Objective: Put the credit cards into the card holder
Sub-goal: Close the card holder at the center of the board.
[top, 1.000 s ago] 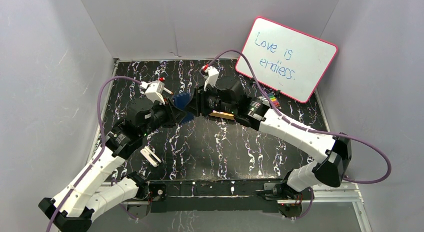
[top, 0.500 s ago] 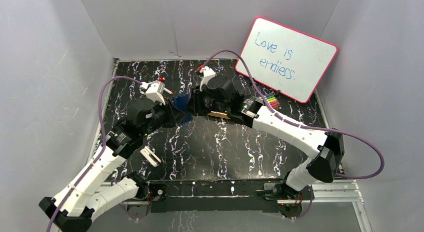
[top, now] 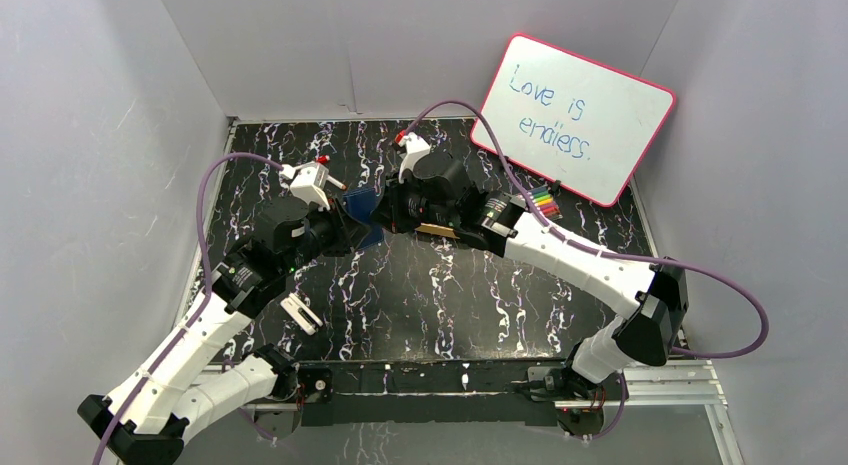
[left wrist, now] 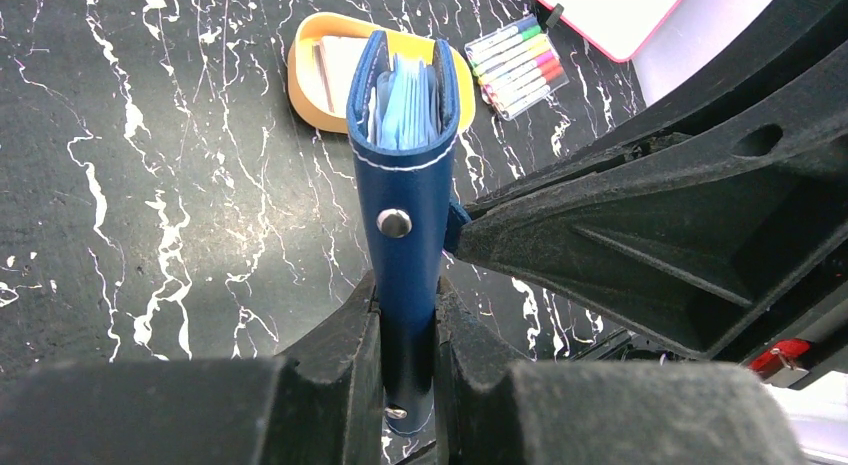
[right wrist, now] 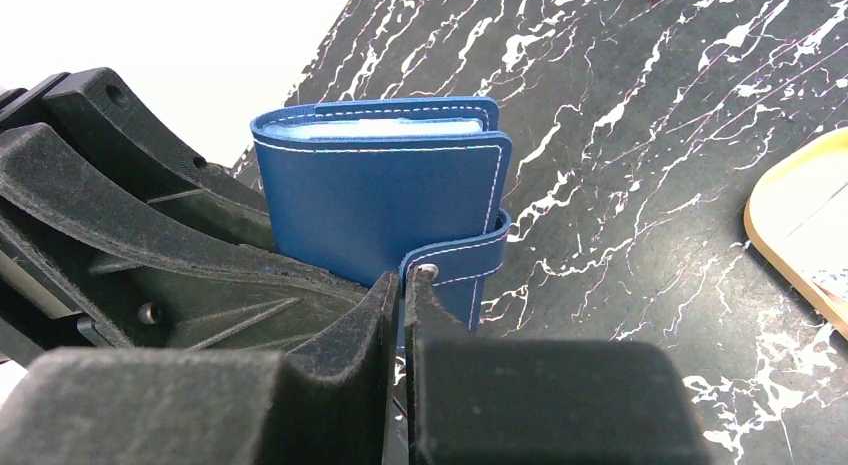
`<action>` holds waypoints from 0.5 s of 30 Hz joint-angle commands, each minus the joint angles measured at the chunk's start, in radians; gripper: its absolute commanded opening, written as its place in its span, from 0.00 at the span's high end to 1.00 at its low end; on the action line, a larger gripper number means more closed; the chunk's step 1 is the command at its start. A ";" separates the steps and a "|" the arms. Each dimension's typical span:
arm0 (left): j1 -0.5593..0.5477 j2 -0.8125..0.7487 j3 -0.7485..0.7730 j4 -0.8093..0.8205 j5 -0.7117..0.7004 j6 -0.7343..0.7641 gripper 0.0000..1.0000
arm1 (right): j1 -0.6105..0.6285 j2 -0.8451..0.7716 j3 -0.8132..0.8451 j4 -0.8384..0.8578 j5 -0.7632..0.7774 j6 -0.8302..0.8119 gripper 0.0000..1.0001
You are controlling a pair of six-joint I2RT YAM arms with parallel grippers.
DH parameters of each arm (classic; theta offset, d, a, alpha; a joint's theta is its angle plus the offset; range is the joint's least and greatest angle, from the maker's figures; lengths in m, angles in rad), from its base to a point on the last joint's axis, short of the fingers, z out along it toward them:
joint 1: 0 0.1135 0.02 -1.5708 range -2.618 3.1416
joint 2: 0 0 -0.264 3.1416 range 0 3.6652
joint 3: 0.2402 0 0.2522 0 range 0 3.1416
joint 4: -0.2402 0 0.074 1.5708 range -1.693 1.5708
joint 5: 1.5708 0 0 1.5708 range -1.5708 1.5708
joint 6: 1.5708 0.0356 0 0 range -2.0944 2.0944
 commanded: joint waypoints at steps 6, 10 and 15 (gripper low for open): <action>-0.003 -0.021 0.038 0.045 0.022 -0.006 1.00 | -0.003 -0.007 0.007 0.112 -0.117 -0.001 0.68; -0.003 -0.030 0.035 0.051 0.021 -0.006 1.00 | -0.003 -0.012 0.008 0.118 -0.112 -0.003 0.67; -0.003 -0.047 0.026 0.048 0.006 -0.004 1.00 | -0.005 -0.088 -0.033 0.114 -0.045 -0.020 0.66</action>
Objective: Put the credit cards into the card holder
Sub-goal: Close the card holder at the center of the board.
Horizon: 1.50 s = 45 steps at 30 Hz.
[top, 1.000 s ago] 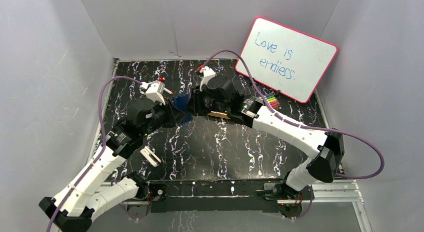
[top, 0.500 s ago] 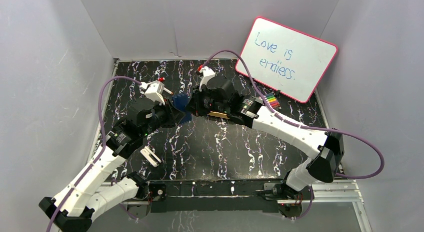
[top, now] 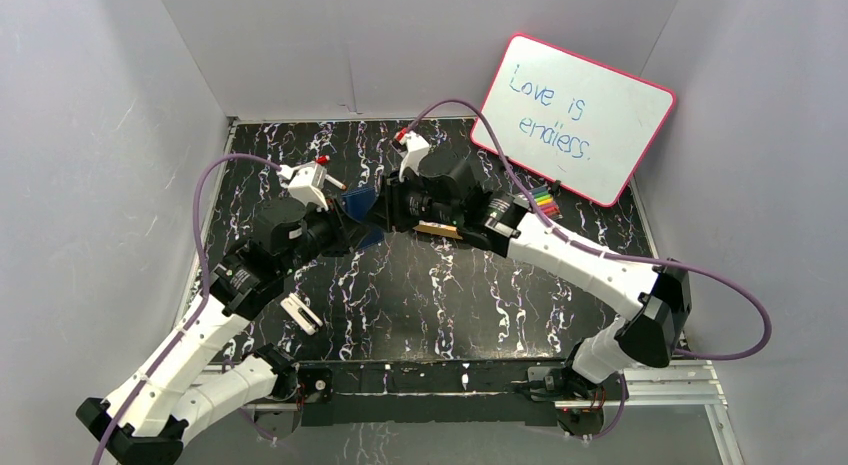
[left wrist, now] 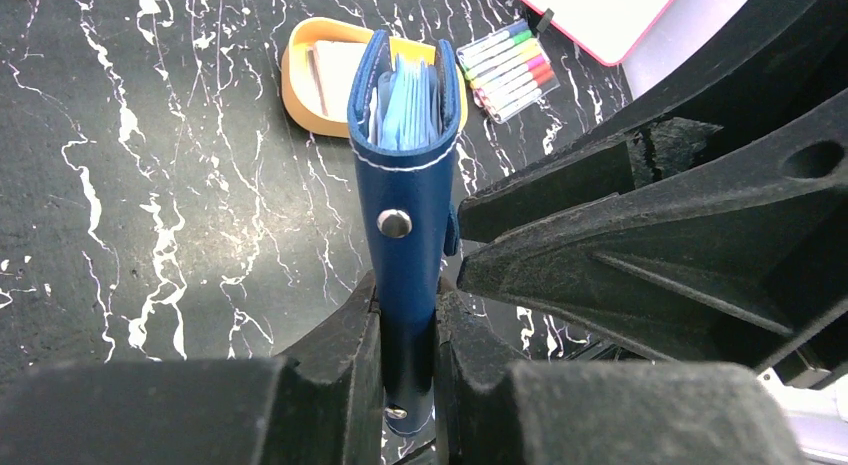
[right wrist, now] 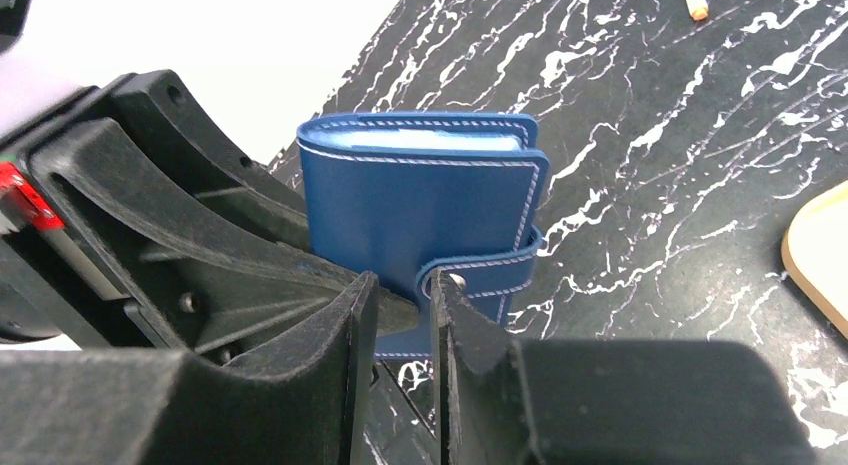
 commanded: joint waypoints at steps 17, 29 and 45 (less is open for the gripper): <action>-0.003 -0.073 -0.010 0.100 0.125 -0.038 1.00 | -0.006 -0.159 -0.118 0.102 0.085 0.001 0.80; -0.002 -0.074 -0.013 0.124 0.174 -0.044 1.00 | -0.006 -0.126 -0.098 0.092 0.064 0.008 0.78; -0.003 -0.125 -0.052 0.186 0.196 -0.056 1.00 | -0.007 -0.109 -0.094 0.092 0.045 -0.025 0.73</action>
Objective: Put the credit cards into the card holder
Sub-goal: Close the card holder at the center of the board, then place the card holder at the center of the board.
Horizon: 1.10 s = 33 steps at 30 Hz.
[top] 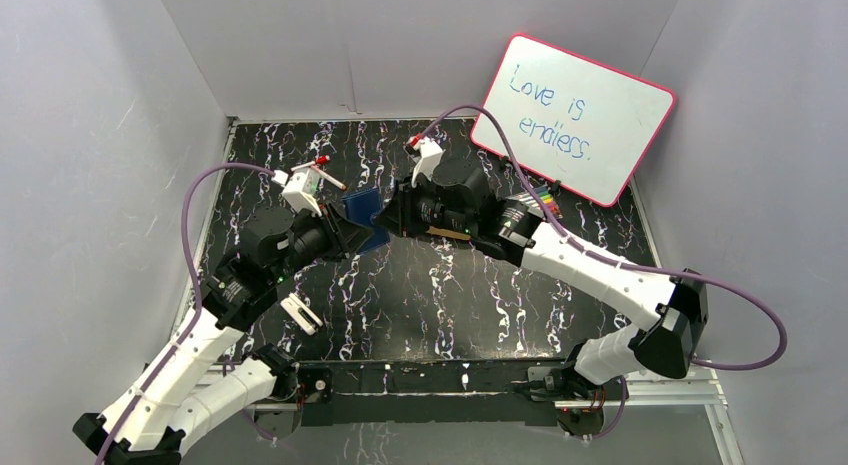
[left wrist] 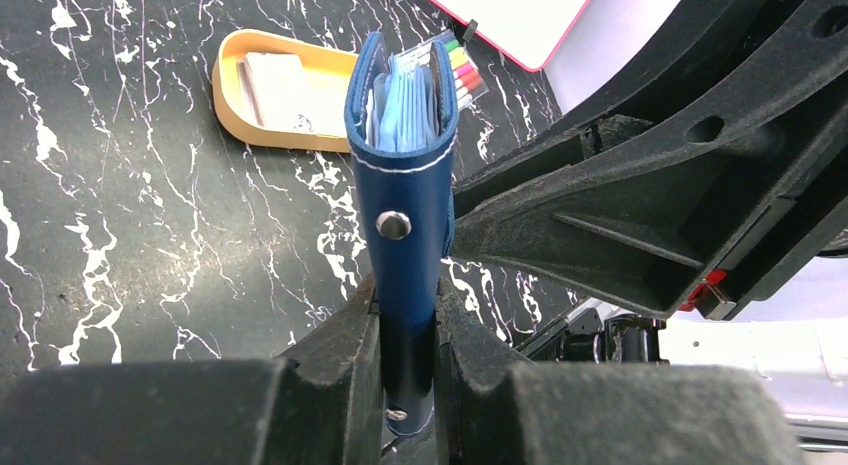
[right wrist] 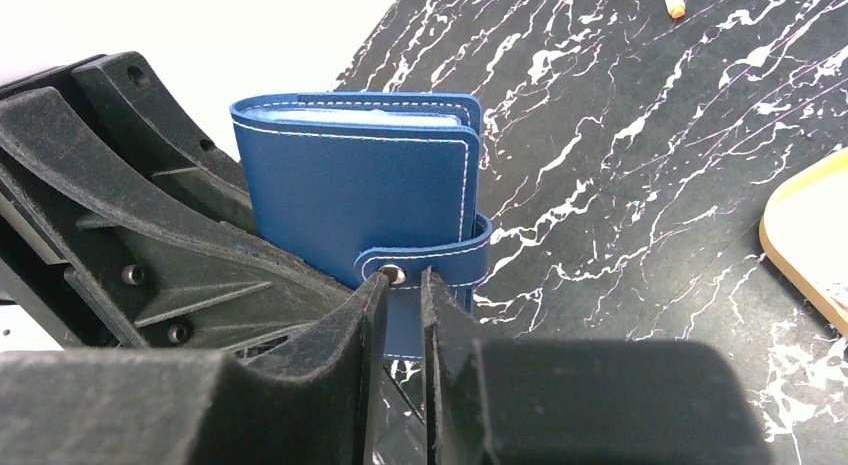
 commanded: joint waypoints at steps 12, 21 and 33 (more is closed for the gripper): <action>-0.013 -0.081 -0.042 0.046 -0.005 -0.024 1.00 | -0.004 -0.249 -0.188 0.148 0.058 -0.081 0.38; -0.014 -0.195 -0.195 0.127 0.185 -0.057 1.00 | -0.003 -0.591 -0.441 0.176 -0.069 -0.189 0.32; -0.014 -0.474 -0.478 0.548 0.420 -0.277 1.00 | -0.004 -0.680 -0.716 0.472 -0.293 0.021 0.12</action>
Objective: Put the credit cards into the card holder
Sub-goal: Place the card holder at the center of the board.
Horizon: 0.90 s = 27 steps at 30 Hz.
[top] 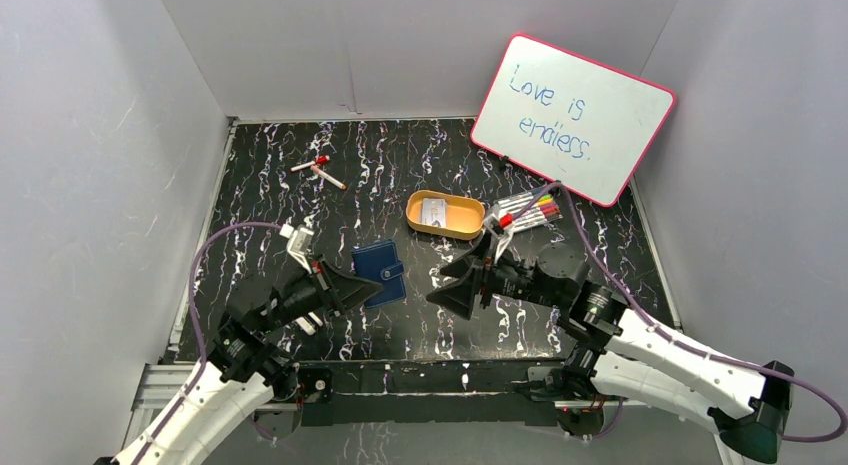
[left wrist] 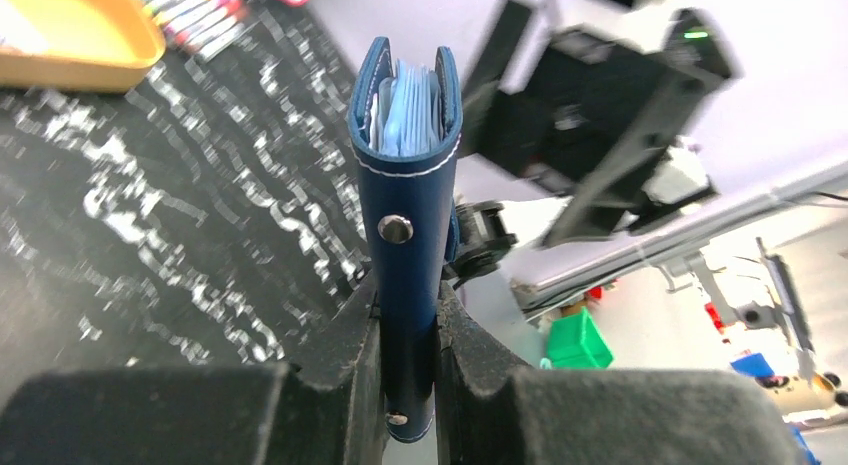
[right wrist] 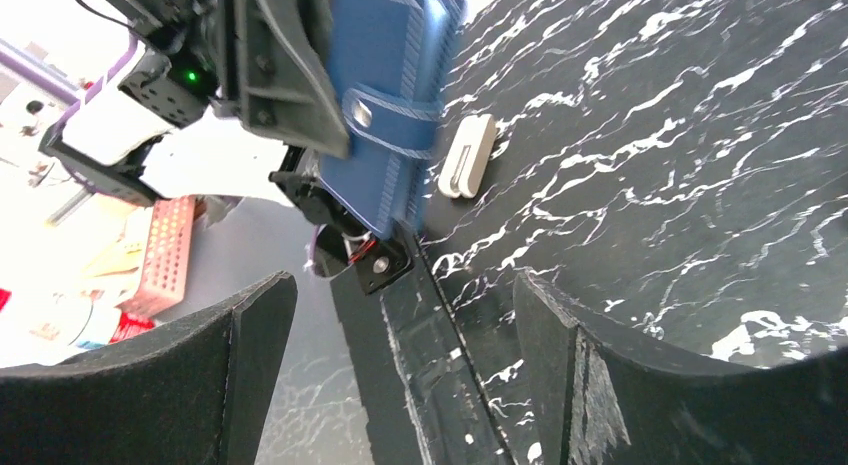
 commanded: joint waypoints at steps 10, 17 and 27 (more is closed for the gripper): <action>-0.004 0.040 0.005 0.414 0.165 -0.134 1.00 | -0.004 0.147 -0.057 0.483 -0.258 0.199 0.11; -0.004 0.086 0.000 0.483 0.207 -0.162 1.00 | -0.003 0.182 -0.048 0.490 -0.202 0.236 0.17; -0.004 0.099 -0.024 0.508 0.220 -0.171 1.00 | -0.003 0.233 -0.064 0.637 -0.164 0.300 0.39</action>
